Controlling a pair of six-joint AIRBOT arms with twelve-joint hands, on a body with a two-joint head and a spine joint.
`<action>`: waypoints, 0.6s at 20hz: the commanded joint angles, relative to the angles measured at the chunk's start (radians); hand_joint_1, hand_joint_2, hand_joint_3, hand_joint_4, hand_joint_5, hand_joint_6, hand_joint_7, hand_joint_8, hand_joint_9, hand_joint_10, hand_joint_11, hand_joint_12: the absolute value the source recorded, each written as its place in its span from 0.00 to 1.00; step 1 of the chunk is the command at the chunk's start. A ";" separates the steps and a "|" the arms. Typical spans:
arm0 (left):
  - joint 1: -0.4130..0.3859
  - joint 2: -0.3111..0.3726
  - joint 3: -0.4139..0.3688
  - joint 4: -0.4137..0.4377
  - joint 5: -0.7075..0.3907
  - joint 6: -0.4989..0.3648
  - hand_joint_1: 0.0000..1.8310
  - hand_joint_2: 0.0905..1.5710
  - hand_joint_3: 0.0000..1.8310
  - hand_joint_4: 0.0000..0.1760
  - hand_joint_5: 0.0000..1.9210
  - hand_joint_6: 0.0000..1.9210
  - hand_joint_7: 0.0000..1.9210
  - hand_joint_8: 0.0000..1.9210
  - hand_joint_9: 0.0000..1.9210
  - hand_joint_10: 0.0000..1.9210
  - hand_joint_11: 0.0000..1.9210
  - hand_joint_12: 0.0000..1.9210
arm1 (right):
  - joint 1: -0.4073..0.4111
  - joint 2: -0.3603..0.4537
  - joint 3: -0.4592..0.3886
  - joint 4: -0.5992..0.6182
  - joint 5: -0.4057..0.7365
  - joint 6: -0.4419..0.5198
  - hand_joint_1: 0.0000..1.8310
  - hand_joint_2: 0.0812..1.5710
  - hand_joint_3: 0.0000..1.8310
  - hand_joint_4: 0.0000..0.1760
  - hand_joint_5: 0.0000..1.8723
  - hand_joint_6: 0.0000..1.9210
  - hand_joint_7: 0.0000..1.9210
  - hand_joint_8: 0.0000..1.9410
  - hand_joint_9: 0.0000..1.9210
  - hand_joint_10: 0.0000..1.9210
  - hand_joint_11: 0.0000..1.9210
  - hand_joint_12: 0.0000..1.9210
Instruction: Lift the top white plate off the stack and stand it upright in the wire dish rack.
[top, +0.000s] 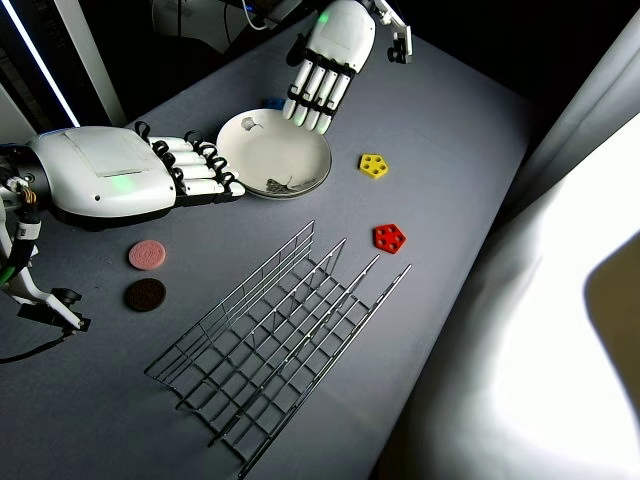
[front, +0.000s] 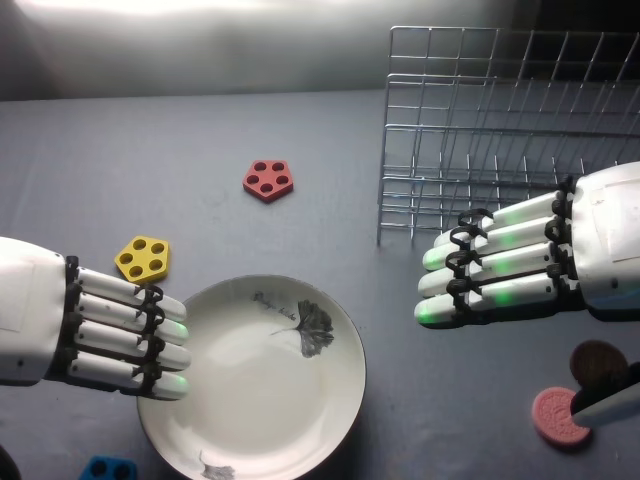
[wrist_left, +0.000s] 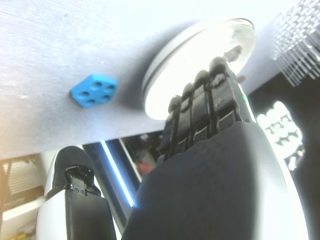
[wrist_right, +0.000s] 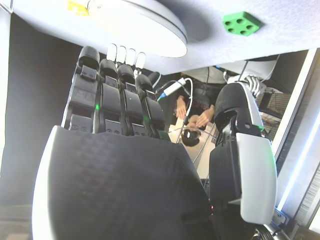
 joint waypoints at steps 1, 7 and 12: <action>-0.019 -0.002 -0.004 -0.052 -0.052 0.001 0.17 0.63 0.00 0.00 0.02 0.00 0.03 0.00 0.03 0.00 0.03 0.04 | 0.006 0.012 0.002 0.066 -0.045 0.002 0.22 0.73 0.00 0.00 0.03 0.00 0.03 0.00 0.03 0.00 0.06 0.00; -0.016 -0.014 -0.008 -0.039 -0.039 0.001 0.18 0.63 0.00 0.00 0.02 0.00 0.03 0.00 0.03 0.00 0.04 0.04 | 0.006 0.011 0.000 0.066 -0.045 0.002 0.24 0.73 0.00 0.00 0.05 0.00 0.04 0.00 0.04 0.00 0.07 0.00; -0.010 -0.025 -0.011 -0.025 -0.037 0.001 0.16 0.64 0.00 0.00 0.01 0.00 0.02 0.00 0.02 0.01 0.03 0.04 | 0.007 0.008 0.007 0.065 -0.045 0.002 0.23 0.73 0.00 0.00 0.04 0.00 0.03 0.00 0.03 0.00 0.06 0.00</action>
